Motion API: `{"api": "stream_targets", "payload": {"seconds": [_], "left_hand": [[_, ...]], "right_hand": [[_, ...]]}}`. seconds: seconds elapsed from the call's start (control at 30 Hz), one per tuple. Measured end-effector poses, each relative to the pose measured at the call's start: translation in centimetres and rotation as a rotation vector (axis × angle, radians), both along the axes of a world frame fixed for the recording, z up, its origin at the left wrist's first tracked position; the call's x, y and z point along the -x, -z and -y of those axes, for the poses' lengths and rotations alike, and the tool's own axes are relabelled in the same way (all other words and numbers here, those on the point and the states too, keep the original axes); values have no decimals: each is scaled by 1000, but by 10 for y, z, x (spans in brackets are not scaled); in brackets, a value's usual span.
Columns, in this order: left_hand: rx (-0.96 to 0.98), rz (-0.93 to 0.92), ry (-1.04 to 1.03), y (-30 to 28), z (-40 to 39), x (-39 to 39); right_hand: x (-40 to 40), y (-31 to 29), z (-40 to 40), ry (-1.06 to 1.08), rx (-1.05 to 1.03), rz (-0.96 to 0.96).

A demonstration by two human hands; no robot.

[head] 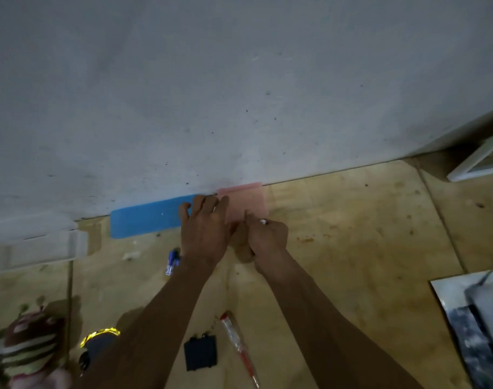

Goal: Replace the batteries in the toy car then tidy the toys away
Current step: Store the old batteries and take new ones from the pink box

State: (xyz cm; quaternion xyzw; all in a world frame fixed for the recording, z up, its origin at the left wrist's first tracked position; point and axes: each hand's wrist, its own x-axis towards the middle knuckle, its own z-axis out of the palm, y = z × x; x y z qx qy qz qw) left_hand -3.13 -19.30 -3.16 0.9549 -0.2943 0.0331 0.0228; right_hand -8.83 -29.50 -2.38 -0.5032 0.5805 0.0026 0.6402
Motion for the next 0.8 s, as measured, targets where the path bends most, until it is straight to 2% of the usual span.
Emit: {"api": "stream_targets", "payload": {"seconds": [0.1, 0.27, 0.57, 0.63, 0.8], "left_hand": [[-34, 11, -9, 3, 0, 0], [-56, 23, -20, 4, 2, -2], [62, 28, -165, 8, 9, 14], [52, 16, -197, 4, 11, 16], [-73, 0, -231, 0, 15, 15]], "right_hand": [[-3, 2, -2, 27, -73, 38], [3, -6, 3, 5, -80, 71], [-22, -52, 27, -136, -31, 145], [-29, -56, 37, -129, -115, 199], [-28, -46, 49, 50, -533, 247]]}}
